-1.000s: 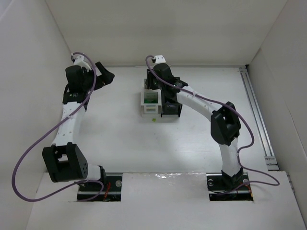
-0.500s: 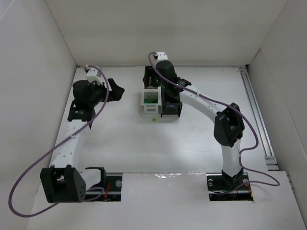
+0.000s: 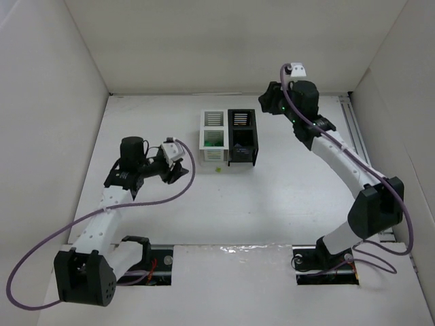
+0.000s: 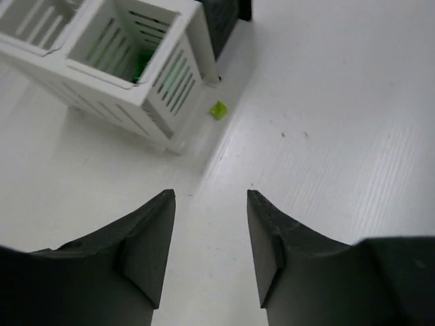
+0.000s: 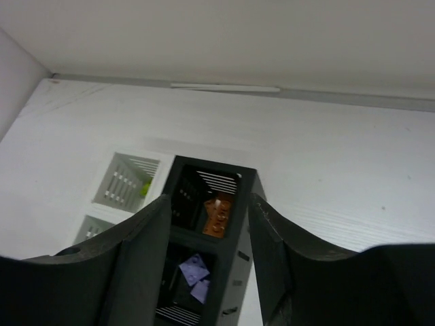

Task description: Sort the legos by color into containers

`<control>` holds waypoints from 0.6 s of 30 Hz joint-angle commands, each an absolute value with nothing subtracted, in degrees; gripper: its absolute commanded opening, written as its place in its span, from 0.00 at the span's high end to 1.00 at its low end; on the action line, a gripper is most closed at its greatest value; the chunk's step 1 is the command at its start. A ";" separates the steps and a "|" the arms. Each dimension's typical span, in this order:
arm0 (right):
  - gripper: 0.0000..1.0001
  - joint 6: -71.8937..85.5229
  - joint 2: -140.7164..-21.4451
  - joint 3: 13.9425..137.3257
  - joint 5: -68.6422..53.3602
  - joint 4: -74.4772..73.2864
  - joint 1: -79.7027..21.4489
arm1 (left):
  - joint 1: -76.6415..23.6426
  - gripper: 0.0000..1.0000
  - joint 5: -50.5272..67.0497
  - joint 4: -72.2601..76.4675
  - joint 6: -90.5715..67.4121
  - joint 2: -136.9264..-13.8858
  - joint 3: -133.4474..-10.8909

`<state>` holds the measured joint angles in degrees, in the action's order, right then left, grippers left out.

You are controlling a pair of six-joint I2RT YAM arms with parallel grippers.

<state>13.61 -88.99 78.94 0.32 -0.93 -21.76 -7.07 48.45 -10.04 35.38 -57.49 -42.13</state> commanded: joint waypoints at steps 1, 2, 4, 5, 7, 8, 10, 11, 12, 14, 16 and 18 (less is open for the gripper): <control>0.46 10.82 -85.17 76.03 -5.96 1.67 -18.74 | -7.47 0.58 58.18 -22.99 64.92 -59.58 -43.23; 0.46 10.81 -84.38 74.72 -5.98 1.67 -18.11 | -8.34 0.61 58.18 -26.59 70.69 -60.89 -44.11; 0.46 10.81 -82.01 73.39 -5.98 1.67 -17.49 | -9.40 0.73 55.65 -33.97 78.71 -65.46 -47.19; 0.46 10.81 -81.31 72.17 -5.98 1.67 -16.88 | -10.01 0.77 54.85 -36.71 87.36 -67.31 -48.68; 0.46 10.28 -79.20 71.54 -5.98 1.67 -16.17 | -10.63 0.86 52.49 -43.99 95.06 -73.17 -53.86; 0.46 10.28 -78.58 70.67 -5.98 1.67 -15.56 | -10.63 0.87 51.69 -46.56 98.66 -75.21 -55.79; 0.46 9.76 -76.91 69.87 -5.98 1.67 -14.95 | -11.68 0.88 49.93 -51.39 111.23 -80.91 -61.40; 0.46 9.76 -76.38 69.00 -6.50 1.67 -14.33 | -11.69 0.88 47.22 -55.94 115.10 -82.77 -63.18; 0.46 9.76 -75.85 68.30 -6.50 1.67 -14.33 | -12.47 0.88 45.81 -57.81 118.88 -84.36 -64.85; 0.46 9.76 -74.27 67.51 -6.50 1.67 -13.62 | -14.22 0.85 41.51 -60.89 125.49 -88.48 -69.42; 0.48 9.76 -73.22 66.72 -7.29 1.67 -12.22 | -15.90 0.81 38.86 -61.60 127.96 -90.34 -71.62; 0.48 9.76 -71.82 66.01 -7.90 1.67 -11.52 | -18.89 0.78 36.49 -60.22 127.97 -91.41 -74.17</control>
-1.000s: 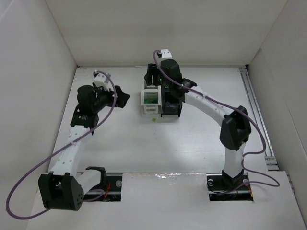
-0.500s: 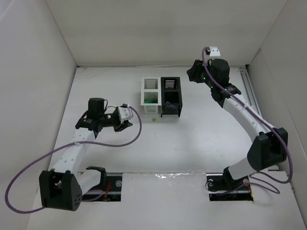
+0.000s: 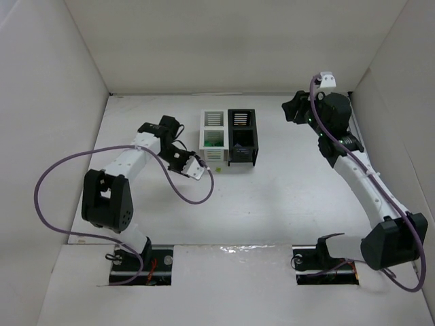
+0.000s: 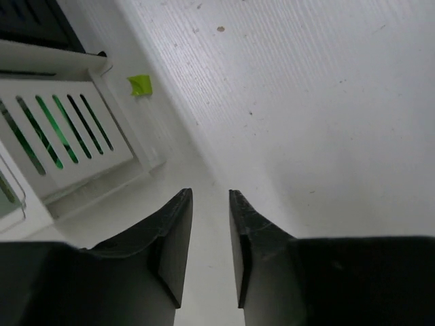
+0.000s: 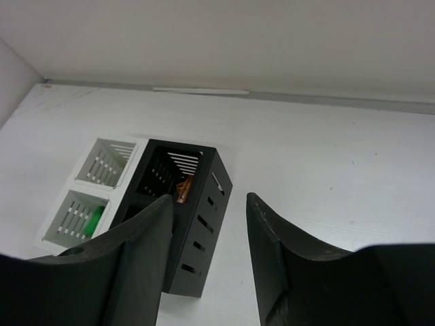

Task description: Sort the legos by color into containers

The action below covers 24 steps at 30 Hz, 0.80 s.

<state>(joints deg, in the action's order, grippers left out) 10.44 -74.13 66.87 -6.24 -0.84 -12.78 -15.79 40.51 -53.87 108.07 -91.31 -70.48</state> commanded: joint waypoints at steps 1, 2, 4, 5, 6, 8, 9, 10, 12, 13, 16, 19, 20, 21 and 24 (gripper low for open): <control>0.48 9.76 -71.28 65.40 -7.91 1.67 -10.56 | -19.94 0.73 35.95 -60.21 127.36 -92.19 -74.79; 0.48 9.76 -70.41 64.78 -7.91 1.67 -10.55 | -20.91 0.70 35.43 -59.42 127.35 -92.20 -75.40; 0.48 9.76 -69.62 64.16 -8.44 1.67 -9.32 | -24.25 0.66 33.05 -57.31 127.35 -92.81 -76.20; 0.48 9.76 -68.83 63.55 -8.44 1.67 -9.32 | -25.30 0.62 33.05 -56.43 127.35 -92.81 -76.20; 0.48 9.76 -68.82 63.54 -8.44 1.67 -8.79 | -27.14 0.61 32.44 -55.38 127.35 -92.81 -76.20; 0.48 9.76 -68.20 63.02 -8.44 1.67 -8.79 | -29.43 0.58 29.19 -51.96 127.35 -92.81 -75.42; 0.48 9.76 -67.51 63.02 -8.44 1.67 -8.18 | -30.49 0.58 28.22 -50.20 127.35 -92.81 -73.84; 0.48 9.76 -67.50 62.50 -8.44 1.15 -8.17 | -32.41 0.57 25.95 -47.23 127.35 -92.03 -73.05; 0.48 9.76 -66.89 62.49 -8.44 1.14 -8.17 | -33.57 0.57 25.22 -44.84 130.76 -91.49 -71.55; 0.48 9.76 -66.36 62.49 -8.44 1.14 -8.17 | -34.71 0.57 24.27 -44.13 131.74 -91.49 -70.93; 0.48 9.76 -64.61 62.49 -8.44 0.09 -8.17 | -35.51 0.57 21.71 -44.64 136.64 -93.33 -72.75; 0.48 9.14 -62.67 61.96 -9.49 -1.93 -7.65 | -35.51 0.57 18.99 -49.21 141.84 -96.93 -76.02; 0.48 9.14 -61.36 61.96 -9.49 -2.72 -7.65 | -35.51 0.57 17.59 -49.22 144.20 -98.16 -76.63; 0.48 9.14 -60.74 61.96 -9.49 -3.25 -7.65 | -35.51 0.57 16.71 -49.22 145.88 -98.78 -77.42; 0.48 9.14 -59.33 62.58 -10.99 -5.44 -7.65 | -35.51 0.57 15.21 -51.40 150.88 -101.58 -80.58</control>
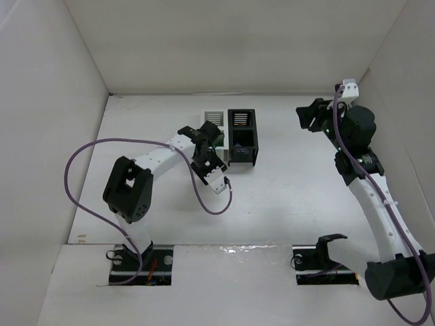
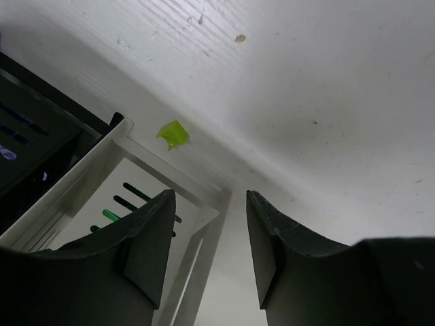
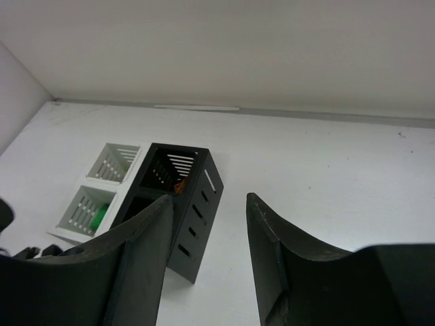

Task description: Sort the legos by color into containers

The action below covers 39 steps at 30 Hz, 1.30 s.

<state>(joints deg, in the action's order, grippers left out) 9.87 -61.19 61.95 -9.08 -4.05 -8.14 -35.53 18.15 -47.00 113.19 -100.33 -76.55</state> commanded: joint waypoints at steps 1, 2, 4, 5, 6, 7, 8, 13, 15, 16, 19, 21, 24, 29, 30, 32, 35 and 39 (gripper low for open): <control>0.48 9.14 -58.46 63.10 -11.60 -5.97 -7.65 | -35.51 0.57 15.21 -52.11 151.78 -102.56 -81.81; 0.48 9.14 -58.45 63.63 -11.60 -6.50 -7.65 | -35.51 0.57 15.21 -52.12 152.48 -103.35 -82.87; 0.48 8.62 -56.96 63.63 -11.60 -8.08 -7.65 | -36.04 0.58 14.59 -52.12 154.94 -105.11 -84.20; 0.48 8.61 -56.95 64.24 -10.99 -8.61 -7.65 | -36.04 0.58 13.72 -52.12 156.00 -105.12 -84.72; 0.48 7.31 -56.26 64.25 -10.99 -9.14 -7.65 | -36.04 0.58 13.71 -51.42 157.14 -105.64 -84.73; 0.48 6.77 -55.73 64.77 -10.99 -10.53 -7.65 | -36.04 0.59 13.71 -50.63 157.93 -105.64 -84.73; 0.48 6.16 -55.72 65.38 -10.38 -11.24 -7.65 | -36.56 0.59 13.19 -50.63 158.72 -105.64 -84.73; 0.48 3.70 -54.06 66.01 -10.37 -13.10 -7.65 | -37.09 0.59 11.26 -50.10 161.97 -106.17 -85.25; 0.48 3.16 -54.05 66.01 -10.37 -13.10 -7.12 | -37.09 0.59 9.59 -48.96 163.56 -106.17 -84.55; 0.48 3.16 -54.05 66.01 -9.76 -13.10 -7.12 | -37.09 0.59 9.58 -48.96 165.30 -105.65 -83.85; 0.48 3.16 -53.53 66.01 -9.76 -13.10 -6.51 | -37.62 0.59 9.05 -47.64 167.34 -104.16 -81.57; 0.46 3.78 -52.82 65.48 -10.54 -13.10 -6.50 | -39.02 0.59 10.88 -48.33 167.34 -102.84 -80.25; 0.46 5.53 -51.60 64.17 -12.04 -13.10 -5.98 | -40.69 0.59 15.36 -50.27 162.09 -101.52 -81.03; 0.48 10.28 -48.00 58.38 -13.96 -10.99 -5.45 | -40.69 0.59 33.46 -53.36 153.91 -93.36 -77.10; 0.48 11.24 -46.42 57.23 -13.97 -10.99 -5.45 | -40.69 0.59 36.01 -52.39 149.81 -90.90 -74.99; 0.49 11.25 -45.27 55.20 -15.29 -10.11 -6.06 | -40.69 0.59 43.46 -50.55 144.79 -83.87 -70.06; 0.50 12.30 -44.74 53.79 -16.25 -11.77 -6.68 | -41.65 0.58 49.90 -38.15 121.91 -73.53 -63.39; 0.54 12.92 -47.10 52.22 -25.02 -13.62 -10.79 | -47.54 0.55 36.73 -2.69 69.43 -61.54 -51.79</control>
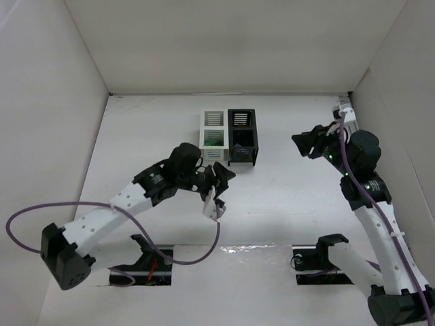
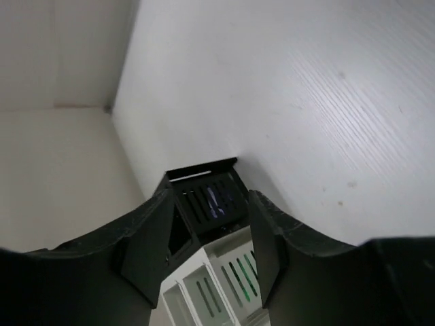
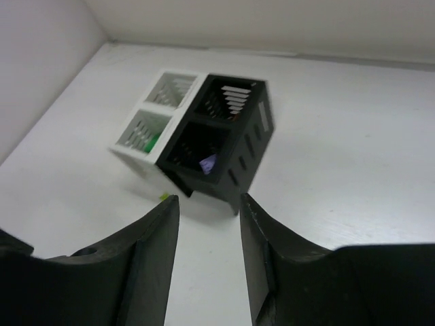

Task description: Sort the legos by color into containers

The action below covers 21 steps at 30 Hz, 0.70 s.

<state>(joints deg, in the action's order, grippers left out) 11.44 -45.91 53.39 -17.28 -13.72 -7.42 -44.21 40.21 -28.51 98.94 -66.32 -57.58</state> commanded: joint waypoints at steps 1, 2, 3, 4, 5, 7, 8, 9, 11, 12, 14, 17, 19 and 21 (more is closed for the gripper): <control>0.54 12.92 -47.11 52.21 -26.01 -13.62 -12.46 | -48.16 0.56 32.65 0.84 62.47 -61.00 -51.77; 0.56 11.01 -48.94 52.21 -26.02 -14.23 -14.48 | -48.16 0.56 29.13 2.53 56.40 -61.00 -53.51; 0.56 9.33 -50.17 52.21 -26.02 -14.76 -16.85 | -48.16 0.56 21.17 3.94 50.25 -63.26 -55.18; 0.57 7.23 -51.32 51.68 -26.54 -14.77 -21.40 | -48.16 0.56 16.22 3.95 36.96 -64.85 -57.02; 0.59 3.20 -53.24 51.68 -26.54 -14.77 -23.27 | -46.86 0.58 12.08 3.96 30.48 -66.52 -59.04; 0.63 -3.04 -55.10 51.68 -26.54 -17.12 -29.23 | -38.27 0.62 10.11 -0.25 18.26 -71.88 -66.86; 0.64 -7.08 -56.06 52.29 -26.54 -18.27 -31.36 | -34.49 0.63 11.06 -1.66 6.80 -73.37 -69.15; 0.64 -14.17 -57.73 52.29 -26.54 -18.98 -33.29 | -27.14 0.66 14.38 -2.45 1.72 -75.39 -71.52; 0.65 -19.75 -59.14 51.77 -25.84 -18.98 -37.15 | -21.38 0.68 18.53 -2.46 -4.81 -75.93 -71.54; 0.65 -25.34 -61.15 51.77 -26.45 -18.98 -37.96 | -19.79 0.68 18.54 -1.33 -7.88 -75.94 -71.54; 0.70 -31.61 -64.67 53.69 -27.41 -21.95 -39.54 | -16.80 0.68 16.36 0.96 -9.40 -74.19 -69.53; 0.74 -42.69 -73.81 60.37 -29.00 -28.80 -40.08 | -13.55 0.67 14.25 4.29 -11.16 -71.03 -65.93; 0.75 -49.96 -79.15 63.62 -28.48 -30.75 -40.78 | -12.67 0.67 12.31 4.92 -11.16 -69.79 -64.60; 0.75 -55.34 -82.08 65.56 -29.17 -33.02 -40.17 | -10.73 0.67 10.99 5.53 -11.16 -68.99 -63.55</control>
